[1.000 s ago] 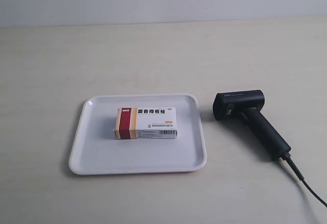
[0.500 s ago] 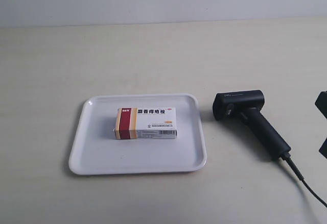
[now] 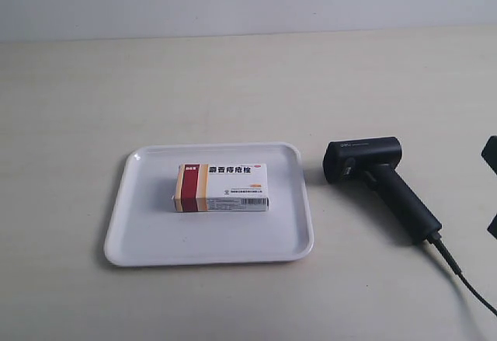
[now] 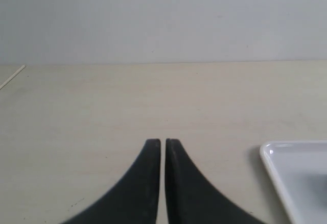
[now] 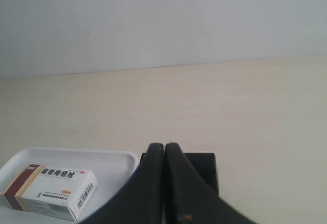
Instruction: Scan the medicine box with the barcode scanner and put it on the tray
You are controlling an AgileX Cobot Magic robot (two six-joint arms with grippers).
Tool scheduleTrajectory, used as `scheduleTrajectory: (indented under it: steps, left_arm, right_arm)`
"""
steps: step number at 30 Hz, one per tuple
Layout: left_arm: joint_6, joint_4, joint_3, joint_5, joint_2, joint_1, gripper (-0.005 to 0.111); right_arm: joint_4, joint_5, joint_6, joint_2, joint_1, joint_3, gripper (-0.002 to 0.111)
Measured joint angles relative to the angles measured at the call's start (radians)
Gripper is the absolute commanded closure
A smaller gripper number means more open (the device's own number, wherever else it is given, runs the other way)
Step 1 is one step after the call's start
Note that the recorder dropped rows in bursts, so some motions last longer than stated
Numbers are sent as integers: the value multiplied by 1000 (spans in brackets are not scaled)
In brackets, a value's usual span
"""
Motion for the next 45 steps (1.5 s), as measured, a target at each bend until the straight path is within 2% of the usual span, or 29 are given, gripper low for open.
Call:
scheduleTrajectory:
  steps: [2, 4, 8, 10, 18, 45]
  left_arm:
    - [0, 0, 0, 0, 0, 0, 101]
    - [0, 0, 0, 0, 0, 0, 101]
    - [0, 0, 0, 0, 0, 0, 101]
    - [0, 0, 0, 0, 0, 0, 101]
    - [0, 0, 0, 0, 0, 0, 101]
    - [0, 0, 0, 0, 0, 0, 101]
  right_arm:
    - [0, 0, 0, -38, -25, 0, 108]
    - [8, 30, 0, -193, -154, 0, 108]
    - [10, 133, -6, -390, -304, 0, 108]
    - [10, 232, -37, -472, -342, 0, 108]
    - [10, 338, -135, -501, -358, 0, 108]
    - [10, 345, -141, -501, -358, 0, 108]
